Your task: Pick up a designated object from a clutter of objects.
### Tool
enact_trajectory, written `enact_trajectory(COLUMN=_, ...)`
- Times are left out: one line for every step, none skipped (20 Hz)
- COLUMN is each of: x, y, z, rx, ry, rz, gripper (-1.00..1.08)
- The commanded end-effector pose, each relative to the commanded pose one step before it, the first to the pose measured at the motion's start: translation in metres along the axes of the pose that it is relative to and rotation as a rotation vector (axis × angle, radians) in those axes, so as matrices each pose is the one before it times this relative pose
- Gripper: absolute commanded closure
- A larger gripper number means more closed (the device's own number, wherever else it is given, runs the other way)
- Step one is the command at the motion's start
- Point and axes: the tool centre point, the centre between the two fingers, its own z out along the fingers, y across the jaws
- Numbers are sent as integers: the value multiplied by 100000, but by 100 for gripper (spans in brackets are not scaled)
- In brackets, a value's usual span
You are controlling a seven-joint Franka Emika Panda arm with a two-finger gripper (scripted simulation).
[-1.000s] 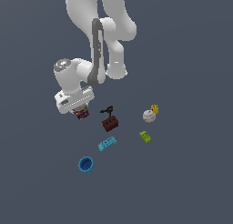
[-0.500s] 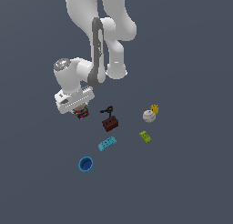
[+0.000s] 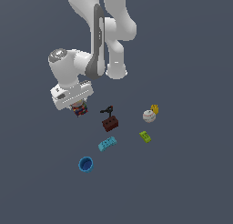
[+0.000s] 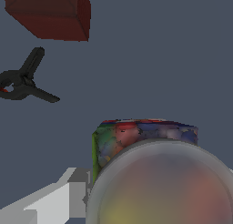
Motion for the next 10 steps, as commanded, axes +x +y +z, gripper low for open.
enact_trajectory(x=273, y=210, z=-1865, rx=-339, ry=86, rz=48, gripper=108)
enact_trajectory(x=106, y=55, z=-788, rx=0, ry=0, rz=0, gripper=108)
enact_trajectory(x=109, y=61, z=-828, rx=-20, ry=-61, rz=25, gripper=108)
enact_trajectory(x=118, y=62, z=-876, rx=0, ry=0, rz=0, gripper=108)
enact_trajectory(x=122, y=68, z=-916, rx=-28, ry=-75, rz=29, gripper=108)
enact_trajectory(x=127, y=68, z=-939, rx=0, ry=0, rz=0, gripper=108)
enact_trajectory(x=128, y=69, z=-935, rx=-17, ry=-43, rz=16, gripper=108)
enact_trajectory(x=129, y=69, z=-935, rx=0, ry=0, rz=0, gripper=108)
enact_trajectory(x=131, y=70, z=-932, rx=-16, ry=-44, rz=16, gripper=108)
enact_trajectory(x=132, y=70, z=-935, rx=0, ry=0, rz=0, gripper=108)
